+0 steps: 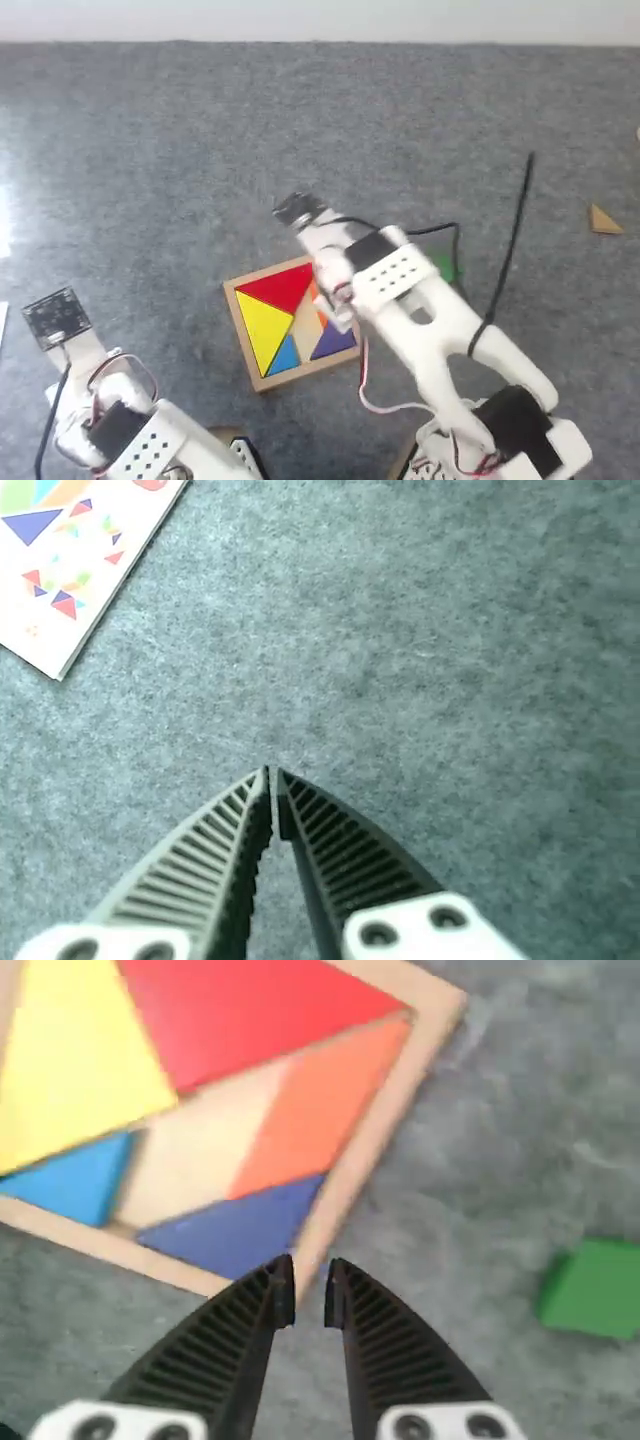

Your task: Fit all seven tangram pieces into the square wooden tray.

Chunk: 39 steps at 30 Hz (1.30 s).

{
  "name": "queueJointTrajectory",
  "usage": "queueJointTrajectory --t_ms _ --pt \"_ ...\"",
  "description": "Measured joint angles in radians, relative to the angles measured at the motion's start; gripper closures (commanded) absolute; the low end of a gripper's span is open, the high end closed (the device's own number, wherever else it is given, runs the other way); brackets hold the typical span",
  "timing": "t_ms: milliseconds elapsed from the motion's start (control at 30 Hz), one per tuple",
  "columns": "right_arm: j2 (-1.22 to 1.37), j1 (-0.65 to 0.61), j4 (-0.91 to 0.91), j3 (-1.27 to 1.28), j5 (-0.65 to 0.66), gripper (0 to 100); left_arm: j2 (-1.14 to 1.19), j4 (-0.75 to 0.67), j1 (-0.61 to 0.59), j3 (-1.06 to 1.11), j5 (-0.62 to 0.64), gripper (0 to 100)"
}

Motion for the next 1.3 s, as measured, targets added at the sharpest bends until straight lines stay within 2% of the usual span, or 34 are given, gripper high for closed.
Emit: queueJointTrajectory --t_ms 100,200,267,400,467,600,700,800,933,1000,1300 --pt "0.0 0.084 0.005 0.0 0.005 92.4 0.0 0.0 0.0 0.0 0.0 98" --pt "-0.02 0.083 0.006 0.032 0.005 92.4 0.0 0.0 0.0 0.0 0.0 98" --pt "-0.057 0.017 0.017 0.075 0.005 92.4 0.0 0.0 0.0 0.0 0.0 98" --pt "-0.153 -0.21 0.017 0.124 -0.006 92.3 0.0 0.0 0.0 0.0 0.0 98" --pt "-0.193 -0.293 0.0 0.124 -0.009 88.8 0.0 0.0 0.0 0.0 0.0 98" --pt "-0.206 -0.387 -0.058 0.124 -0.009 79.3 0.0 0.0 0.0 0.0 0.0 98" --pt "-0.183 -0.428 -0.127 0.124 -0.009 84.1 0.0 0.0 0.002 0.0 0.0 98" --pt "-0.121 -0.4 -0.212 0.124 -0.009 93.3 0.0 0.0 0.002 0.0 0.0 98" --pt "-0.054 -0.239 -0.264 0.124 0.06 94.2 0.0 0.0 0.002 0.0 0.0 98" --pt "-0.018 -0.199 -0.295 0.126 0.08 94.1 0.0 0.0 0.002 0.0 0.0 98" --pt "0.187 -0.244 -0.371 0.094 0.089 94.4 0.0 0.0 0.002 0.0 0.0 98"
